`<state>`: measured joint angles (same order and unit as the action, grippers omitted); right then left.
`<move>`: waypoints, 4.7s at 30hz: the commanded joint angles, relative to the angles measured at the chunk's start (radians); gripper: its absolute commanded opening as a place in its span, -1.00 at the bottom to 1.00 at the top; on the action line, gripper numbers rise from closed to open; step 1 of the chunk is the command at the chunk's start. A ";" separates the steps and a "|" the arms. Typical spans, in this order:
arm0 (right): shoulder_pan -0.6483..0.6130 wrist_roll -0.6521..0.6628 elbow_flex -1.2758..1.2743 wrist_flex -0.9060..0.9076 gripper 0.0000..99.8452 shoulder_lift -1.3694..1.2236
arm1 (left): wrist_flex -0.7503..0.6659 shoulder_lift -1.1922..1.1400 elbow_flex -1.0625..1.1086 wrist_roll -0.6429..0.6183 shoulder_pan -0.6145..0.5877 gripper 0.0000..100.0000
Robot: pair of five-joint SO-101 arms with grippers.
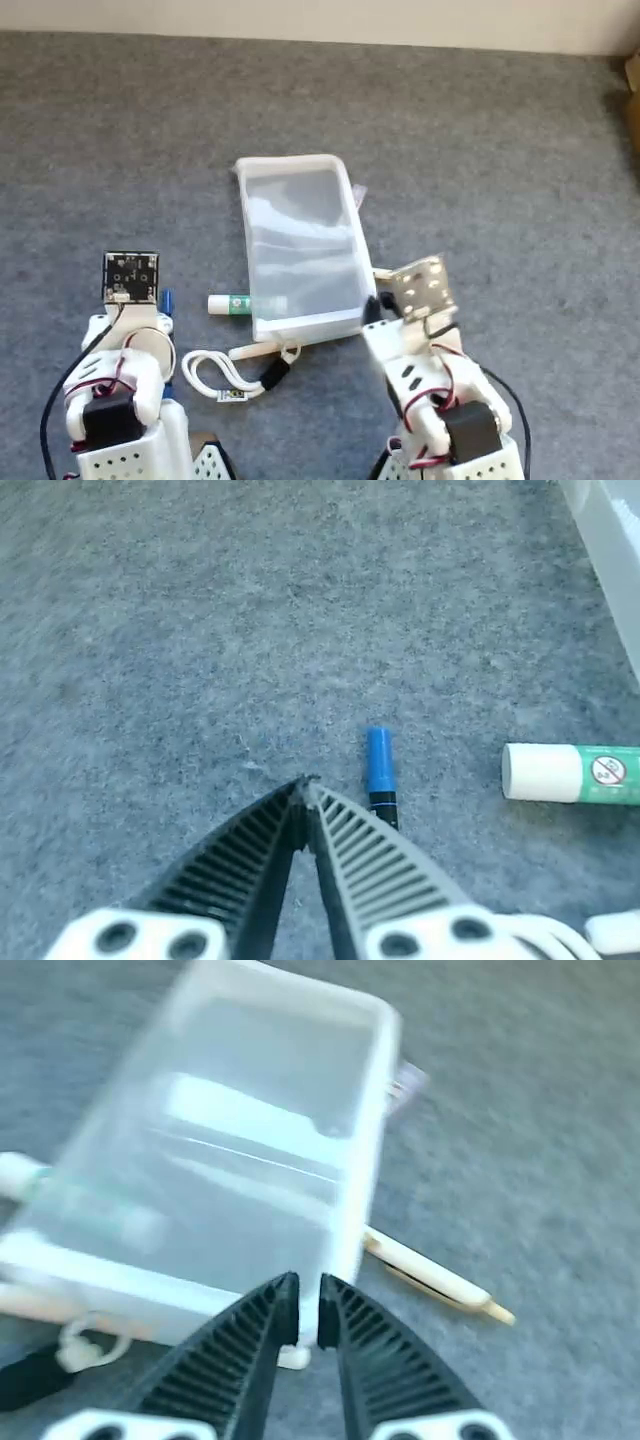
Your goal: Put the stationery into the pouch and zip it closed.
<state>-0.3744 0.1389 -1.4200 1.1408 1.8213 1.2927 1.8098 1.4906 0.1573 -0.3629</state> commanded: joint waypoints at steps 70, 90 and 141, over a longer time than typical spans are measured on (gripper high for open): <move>-0.645 -0.945 0.564 -0.318 -0.77 -1.652 | -0.009 -0.015 -0.033 -0.009 -0.013 -0.99; -0.598 -0.778 0.817 -0.139 -0.99 -1.933 | -0.009 -0.015 -0.033 -0.009 -0.013 -0.98; -0.355 -0.138 0.581 -0.124 -0.99 -1.044 | -0.044 -0.015 -0.128 -0.207 0.476 -0.45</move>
<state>-0.7365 -0.0084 -0.8600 1.0365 0.7350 1.2927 1.8098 1.3617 -0.0422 0.0928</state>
